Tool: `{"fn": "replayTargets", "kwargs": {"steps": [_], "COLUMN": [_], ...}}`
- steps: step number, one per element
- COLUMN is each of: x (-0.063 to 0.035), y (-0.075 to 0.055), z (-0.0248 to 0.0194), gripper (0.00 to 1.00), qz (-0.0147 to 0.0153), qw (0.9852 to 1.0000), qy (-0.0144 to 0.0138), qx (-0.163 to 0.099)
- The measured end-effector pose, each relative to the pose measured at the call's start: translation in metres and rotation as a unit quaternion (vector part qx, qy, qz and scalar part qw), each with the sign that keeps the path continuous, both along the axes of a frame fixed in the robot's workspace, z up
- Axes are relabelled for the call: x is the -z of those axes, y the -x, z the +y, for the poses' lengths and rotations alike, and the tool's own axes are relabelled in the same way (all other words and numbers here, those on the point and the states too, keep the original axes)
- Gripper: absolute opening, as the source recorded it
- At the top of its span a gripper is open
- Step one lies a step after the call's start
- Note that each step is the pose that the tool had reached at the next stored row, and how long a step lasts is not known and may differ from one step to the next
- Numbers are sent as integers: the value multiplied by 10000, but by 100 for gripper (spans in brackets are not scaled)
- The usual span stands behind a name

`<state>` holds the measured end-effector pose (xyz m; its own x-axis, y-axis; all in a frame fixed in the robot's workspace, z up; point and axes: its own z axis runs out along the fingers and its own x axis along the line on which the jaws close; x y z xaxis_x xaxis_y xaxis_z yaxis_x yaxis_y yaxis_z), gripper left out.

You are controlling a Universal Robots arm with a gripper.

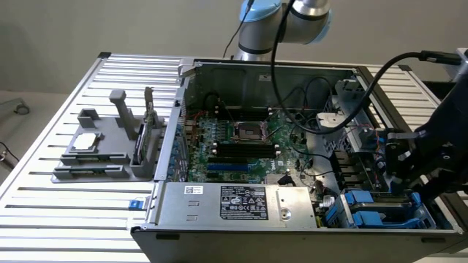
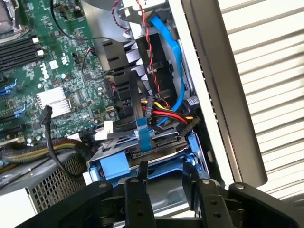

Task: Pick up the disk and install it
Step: 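Insert the first disk wire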

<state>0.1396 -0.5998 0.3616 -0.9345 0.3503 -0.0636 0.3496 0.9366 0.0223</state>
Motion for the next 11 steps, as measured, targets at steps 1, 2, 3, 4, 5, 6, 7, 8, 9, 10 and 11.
{"fn": "replayTargets", "kwargs": {"steps": [1,2,3,4,5,6,7,8,9,10,11], "x": [0,0,0,0,0,1,1,1,1,1,1], "y": [0,0,0,0,0,1,0,1,1,0,0], "z": [0,0,0,0,0,0,0,0,0,0,0], "gripper": [42,42,42,42,42,34,34,34,27,27,27], "qz": [0,0,0,0,0,0,0,0,0,0,0], "qw": [10000,9998,9996,9993,9990,9985,9979,9974,9967,9959,9950], "qy": [0,0,0,0,0,0,-1,-1,0,0,0], "qx": [92,183,272,365,455,545,641,724,817,906,1003]}}
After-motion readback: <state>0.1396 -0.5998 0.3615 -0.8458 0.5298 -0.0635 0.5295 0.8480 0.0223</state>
